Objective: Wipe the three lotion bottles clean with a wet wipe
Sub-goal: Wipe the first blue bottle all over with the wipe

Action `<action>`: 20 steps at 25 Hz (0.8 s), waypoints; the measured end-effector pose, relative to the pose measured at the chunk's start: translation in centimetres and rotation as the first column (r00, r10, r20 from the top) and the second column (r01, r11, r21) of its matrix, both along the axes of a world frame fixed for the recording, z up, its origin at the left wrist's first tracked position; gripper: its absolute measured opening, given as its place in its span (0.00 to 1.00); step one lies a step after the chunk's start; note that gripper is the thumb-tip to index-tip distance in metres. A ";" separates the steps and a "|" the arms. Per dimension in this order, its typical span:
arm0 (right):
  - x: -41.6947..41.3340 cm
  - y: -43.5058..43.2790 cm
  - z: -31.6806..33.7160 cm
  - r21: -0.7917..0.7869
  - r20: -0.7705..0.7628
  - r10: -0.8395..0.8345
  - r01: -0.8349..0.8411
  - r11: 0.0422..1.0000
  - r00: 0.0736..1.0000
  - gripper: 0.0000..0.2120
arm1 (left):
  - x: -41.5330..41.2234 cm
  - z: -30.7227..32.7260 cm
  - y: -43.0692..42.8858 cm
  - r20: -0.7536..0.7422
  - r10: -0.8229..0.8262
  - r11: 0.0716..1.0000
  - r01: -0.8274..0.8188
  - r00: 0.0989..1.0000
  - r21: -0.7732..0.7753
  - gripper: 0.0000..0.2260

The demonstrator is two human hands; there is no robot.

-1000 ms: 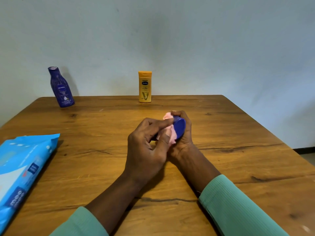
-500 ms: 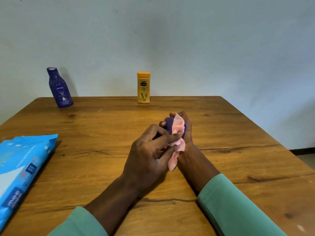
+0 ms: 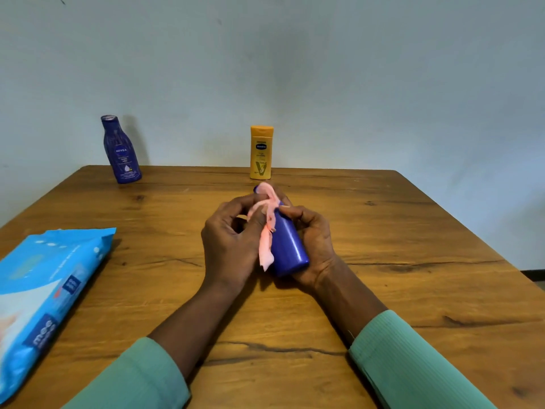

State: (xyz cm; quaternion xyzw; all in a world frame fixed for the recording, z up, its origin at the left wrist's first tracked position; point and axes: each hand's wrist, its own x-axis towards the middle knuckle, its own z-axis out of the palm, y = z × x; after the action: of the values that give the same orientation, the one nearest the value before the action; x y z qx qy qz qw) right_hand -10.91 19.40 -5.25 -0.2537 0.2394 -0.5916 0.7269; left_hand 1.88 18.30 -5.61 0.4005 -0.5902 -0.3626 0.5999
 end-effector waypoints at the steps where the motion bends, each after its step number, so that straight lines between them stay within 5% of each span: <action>1: 0.4 0.1 0.1 -0.010 -0.055 0.022 -0.022 1.000 0.998 0.28 | 0.5 0.3 -0.6 0.001 0.075 0.997 -0.075 0.997 -0.014 0.12; 4: 0.7 0.3 0.1 -0.008 -0.137 0.043 -0.044 0.999 0.990 0.25 | 1.4 0.4 -1.0 0.154 0.157 0.979 -0.132 0.976 -0.157 0.14; 8: 0.3 0.7 0.0 0.069 -0.150 0.052 -0.042 0.997 0.987 0.27 | 0.6 -1.0 0.9 0.449 0.042 0.929 0.130 0.893 -0.346 0.15; 10: 0.9 0.7 0.2 0.002 -0.243 0.014 -0.014 1.000 0.970 0.31 | 1.0 -0.4 -0.1 0.405 0.112 0.927 0.051 0.907 -0.371 0.16; 14: 2.3 0.5 0.3 -0.102 -0.445 -0.061 0.017 0.995 0.893 0.25 | 2.1 0.8 -1.9 0.220 0.280 0.935 -0.214 0.934 -0.282 0.14; 20: 0.8 -0.2 -1.0 -0.107 -0.533 -0.199 0.168 0.980 0.823 0.29 | 1.4 -1.1 1.4 0.393 0.197 0.971 -0.122 0.898 -0.207 0.09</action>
State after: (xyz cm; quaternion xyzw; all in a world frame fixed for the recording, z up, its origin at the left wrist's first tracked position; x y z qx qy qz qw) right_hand -10.14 19.16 -6.25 -0.4057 0.4416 -0.5695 0.5622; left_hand 3.23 19.67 -6.71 0.4599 -0.6979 -0.1659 0.5233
